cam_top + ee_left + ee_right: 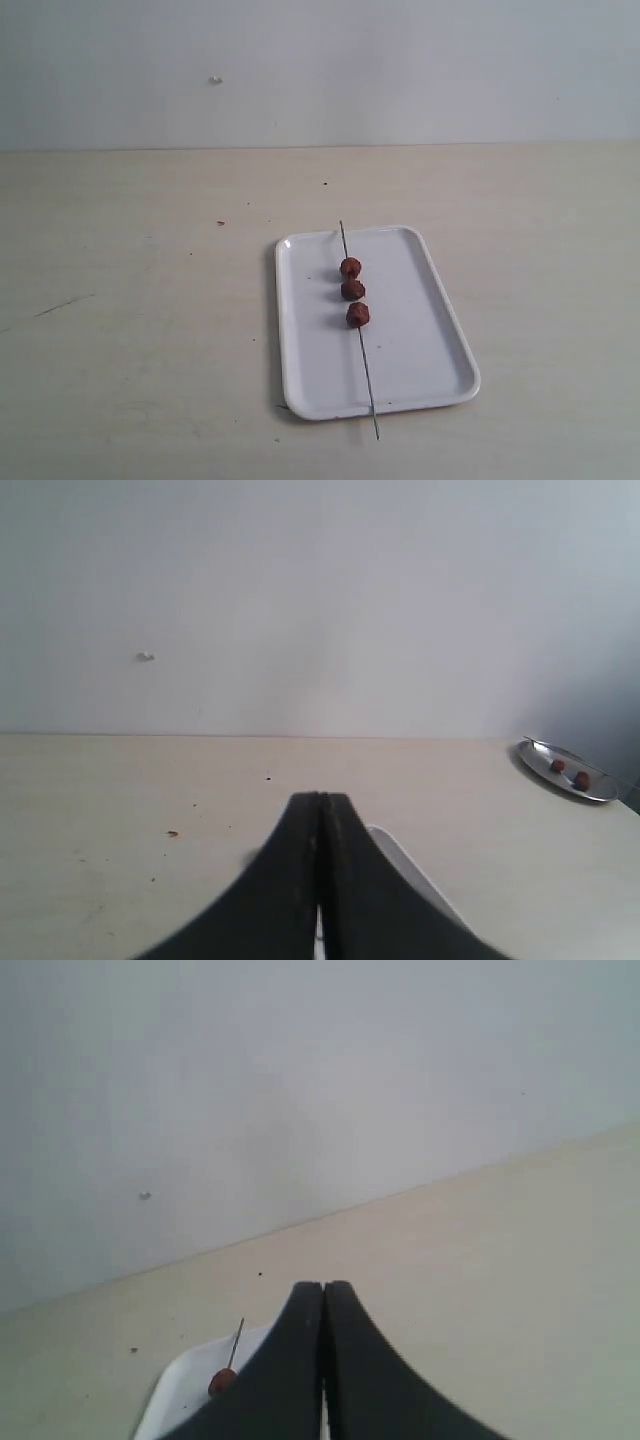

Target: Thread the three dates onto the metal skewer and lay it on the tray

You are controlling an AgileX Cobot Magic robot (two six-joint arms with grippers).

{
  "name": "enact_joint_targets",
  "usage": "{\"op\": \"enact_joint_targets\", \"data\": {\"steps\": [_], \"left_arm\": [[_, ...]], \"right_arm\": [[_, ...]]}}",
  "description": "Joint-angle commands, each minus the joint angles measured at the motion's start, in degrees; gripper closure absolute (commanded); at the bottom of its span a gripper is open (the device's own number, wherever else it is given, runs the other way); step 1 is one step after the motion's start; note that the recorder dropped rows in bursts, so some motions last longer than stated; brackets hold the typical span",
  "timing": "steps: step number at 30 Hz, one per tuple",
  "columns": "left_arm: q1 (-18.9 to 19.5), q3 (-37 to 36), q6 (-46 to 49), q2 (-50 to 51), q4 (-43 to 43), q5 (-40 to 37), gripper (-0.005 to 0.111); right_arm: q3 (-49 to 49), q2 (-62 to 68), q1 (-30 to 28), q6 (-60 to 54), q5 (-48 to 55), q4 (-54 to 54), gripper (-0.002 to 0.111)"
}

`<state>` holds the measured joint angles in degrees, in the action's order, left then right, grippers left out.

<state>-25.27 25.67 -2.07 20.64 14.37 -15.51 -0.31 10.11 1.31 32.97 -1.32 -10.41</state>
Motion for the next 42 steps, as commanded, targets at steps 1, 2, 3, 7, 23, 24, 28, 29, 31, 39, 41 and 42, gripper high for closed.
{"op": "enact_joint_targets", "data": {"steps": [1,2,3,7,23,24,28,29,31,39,41,42], "left_arm": [[0.21,-0.11,0.23,-0.25,-0.32,0.26,0.107],[0.21,-0.11,0.23,-0.25,-0.32,0.26,0.107],[0.21,-0.11,0.23,-0.25,-0.32,0.26,0.107],[0.21,-0.11,1.03,-0.25,-0.7,0.26,0.107],[13.37,-23.38,2.86,-5.68,-16.81,20.08,0.107],[14.15,-24.71,2.73,-6.83,-16.58,21.04,0.107],[16.92,-25.67,1.45,-10.37,-16.57,19.1,0.107],[17.45,-25.67,1.45,-10.89,-16.57,17.86,0.107],[18.35,-25.67,1.36,-11.47,-16.57,17.41,0.107],[18.76,-25.67,0.54,-11.52,-16.57,17.41,0.107],[18.76,-25.67,0.54,-11.52,-16.57,17.41,0.107],[18.76,-25.67,0.54,-11.52,-16.57,17.41,0.107]], "right_arm": [[0.31,-0.35,-0.36,0.22,-0.1,0.0,0.108],[0.31,-0.35,-0.36,0.22,-0.1,0.0,0.108],[0.31,-0.35,-0.36,0.22,-0.1,0.0,0.108],[0.31,-0.35,-0.36,0.22,-0.1,0.0,0.108],[0.31,-0.35,-0.36,0.22,-0.1,0.0,0.108],[0.31,-0.35,-0.36,0.22,-0.1,0.0,0.108],[0.31,-0.35,-0.36,0.22,-0.1,0.0,0.108],[0.31,-0.35,-0.36,0.22,-0.1,0.0,0.108],[0.31,-0.35,-0.36,0.22,-0.1,0.0,0.108],[0.31,-0.35,-0.36,0.22,-0.1,0.0,0.108],[0.31,-0.35,-0.36,0.22,-0.1,0.0,0.108],[0.31,-0.35,-0.36,0.22,-0.1,0.0,0.108]]}}
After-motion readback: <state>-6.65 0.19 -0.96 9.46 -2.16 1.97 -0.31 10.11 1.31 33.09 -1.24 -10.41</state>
